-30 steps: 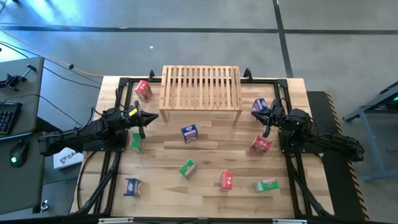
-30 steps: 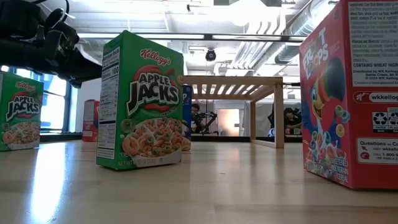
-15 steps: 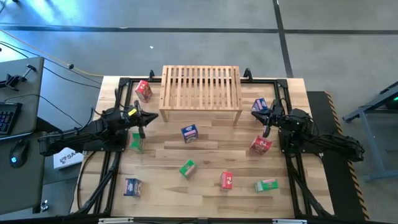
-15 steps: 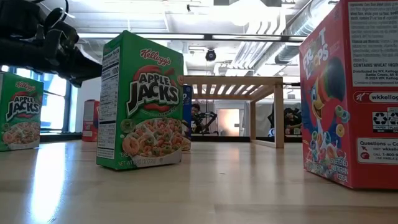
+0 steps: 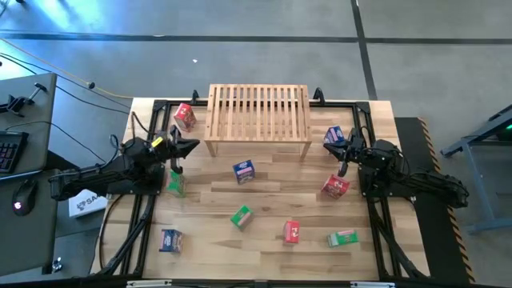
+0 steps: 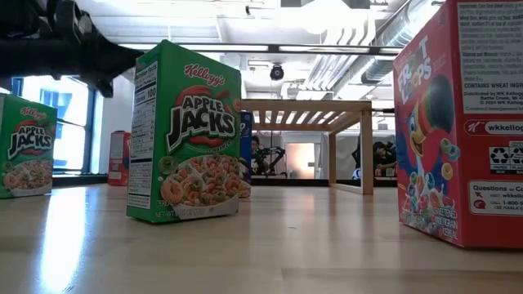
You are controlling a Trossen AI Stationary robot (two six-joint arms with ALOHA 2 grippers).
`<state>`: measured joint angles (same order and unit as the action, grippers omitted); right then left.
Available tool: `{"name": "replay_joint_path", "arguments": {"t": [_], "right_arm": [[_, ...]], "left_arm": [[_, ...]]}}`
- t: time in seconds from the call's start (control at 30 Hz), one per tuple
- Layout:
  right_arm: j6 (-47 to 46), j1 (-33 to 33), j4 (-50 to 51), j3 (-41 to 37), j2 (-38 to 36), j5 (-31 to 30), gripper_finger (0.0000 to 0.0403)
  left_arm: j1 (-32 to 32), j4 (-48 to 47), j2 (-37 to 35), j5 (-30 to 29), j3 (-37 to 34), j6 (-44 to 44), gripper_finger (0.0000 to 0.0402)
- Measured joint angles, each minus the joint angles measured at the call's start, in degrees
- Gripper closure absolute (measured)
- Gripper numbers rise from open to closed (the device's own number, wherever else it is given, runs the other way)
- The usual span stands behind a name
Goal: Stack cereal on shelf
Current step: Put the middle blue cereal box on the shelf
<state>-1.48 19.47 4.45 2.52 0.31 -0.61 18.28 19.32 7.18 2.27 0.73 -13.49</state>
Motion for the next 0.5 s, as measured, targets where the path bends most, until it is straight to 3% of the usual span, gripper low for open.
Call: {"name": "replay_joint_path", "arguments": {"t": [0.13, 0.3, 0.5], "right_arm": [[0.0, 0.02, 0.0, 0.0, -0.01, -0.01, 0.0402], [0.0, 0.0, 0.0, 0.0, -0.01, 0.01, 0.0402], [-0.02, 0.0, 0.0, 0.0, 0.0, 0.01, 0.0402]], "left_arm": [[0.02, 7.16, 0.0, 4.55, 0.2, -6.16, 0.0398], [-0.79, 7.53, 2.4, 13.58, 3.28, -9.45, 0.0395], [-6.13, 7.5, 11.19, 15.39, 9.01, -6.56, 0.0371]]}}
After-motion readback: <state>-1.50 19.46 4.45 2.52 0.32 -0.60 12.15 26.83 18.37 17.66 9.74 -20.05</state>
